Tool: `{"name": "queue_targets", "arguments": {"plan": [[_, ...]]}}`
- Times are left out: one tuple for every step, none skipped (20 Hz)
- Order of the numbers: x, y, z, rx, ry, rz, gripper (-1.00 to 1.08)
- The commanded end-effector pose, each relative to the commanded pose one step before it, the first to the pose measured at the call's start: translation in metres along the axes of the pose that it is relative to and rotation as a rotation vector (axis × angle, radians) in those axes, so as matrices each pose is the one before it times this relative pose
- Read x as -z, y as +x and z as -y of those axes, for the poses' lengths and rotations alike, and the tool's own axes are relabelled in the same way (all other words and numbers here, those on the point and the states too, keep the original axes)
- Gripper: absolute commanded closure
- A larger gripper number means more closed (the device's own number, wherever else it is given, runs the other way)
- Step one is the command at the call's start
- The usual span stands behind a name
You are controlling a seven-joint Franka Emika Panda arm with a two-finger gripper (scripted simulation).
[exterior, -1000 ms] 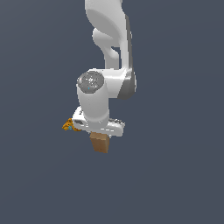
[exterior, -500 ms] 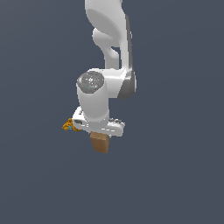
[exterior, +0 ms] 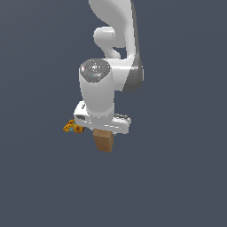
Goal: Pick up a designated object from a clutter of objects.
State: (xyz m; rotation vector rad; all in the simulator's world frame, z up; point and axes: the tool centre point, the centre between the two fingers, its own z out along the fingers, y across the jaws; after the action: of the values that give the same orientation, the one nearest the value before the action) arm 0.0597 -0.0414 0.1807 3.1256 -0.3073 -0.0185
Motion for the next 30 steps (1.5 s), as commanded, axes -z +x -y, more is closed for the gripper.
{"name": "queue_targets", "arguments": {"plan": [[0.02416, 0.00199, 0.00603, 0.00032, 0.00139, -0.01079, 1.08], [0.00868, -0.00013, 0.00256, 0.00000, 0.00000, 0.00000, 1.08], [0.00929, -0.00015, 0.00272, -0.00014, -0.00042, -0.00022, 1.08], [0.00969, -0.00011, 0.00286, 0.00000, 0.00000, 0.00000, 1.08], [0.01009, -0.00010, 0.00299, 0.00000, 0.00000, 0.00000, 1.08], [0.01040, -0.00009, 0.00308, 0.00000, 0.00000, 0.00000, 1.08], [0.01063, -0.00007, 0.00316, 0.00000, 0.00000, 0.00000, 1.08], [0.01080, -0.00005, 0.00322, 0.00000, 0.00000, 0.00000, 1.08], [0.01093, -0.00002, 0.00326, 0.00000, 0.00000, 0.00000, 1.08], [0.01090, 0.00000, 0.00326, 0.00000, 0.00000, 0.00000, 1.08], [0.01080, 0.00003, 0.00324, 0.00000, 0.00000, 0.00000, 1.08], [0.01071, 0.00006, 0.00323, 0.00000, 0.00000, 0.00000, 1.08], [0.01061, 0.00009, 0.00321, 0.00000, 0.00000, 0.00000, 1.08], [0.01052, 0.00013, 0.00319, 0.00000, 0.00000, 0.00000, 1.08], [0.01070, 0.00002, 0.00310, -0.00013, -0.00003, -0.00047, 1.08], [0.01031, 0.00020, 0.00316, 0.00000, 0.00000, 0.00000, 1.08], [0.01011, 0.00024, 0.00311, 0.00000, 0.00000, 0.00000, 1.08], [0.00953, 0.00027, 0.00295, 0.00000, 0.00000, 0.00000, 1.08], [0.00891, 0.00029, 0.00277, 0.00000, 0.00000, 0.00000, 1.08], [0.00840, 0.00028, 0.00244, 0.00006, 0.00048, -0.00005, 1.08], [0.00771, 0.00032, 0.00242, 0.00000, 0.00000, 0.00000, 1.08], [0.00714, 0.00033, 0.00225, 0.00000, 0.00000, 0.00000, 1.08], [0.00658, 0.00034, 0.00208, 0.00000, 0.00000, 0.00000, 1.08], [0.00602, 0.00036, 0.00192, 0.00000, 0.00000, 0.00000, 1.08], [0.00548, 0.00036, 0.00175, 0.00000, 0.00000, 0.00000, 1.08], [0.00496, 0.00036, 0.00159, 0.00000, 0.00000, 0.00000, 1.08], [0.00457, 0.00031, 0.00127, 0.00006, 0.00048, -0.00005, 1.08], [0.00400, 0.00033, 0.00129, 0.00000, 0.00000, 0.00000, 1.08], [0.00355, 0.00031, 0.00115, 0.00000, 0.00000, 0.00000, 1.08], [0.00312, 0.00029, 0.00102, 0.00000, 0.00000, 0.00000, 1.08]]}}
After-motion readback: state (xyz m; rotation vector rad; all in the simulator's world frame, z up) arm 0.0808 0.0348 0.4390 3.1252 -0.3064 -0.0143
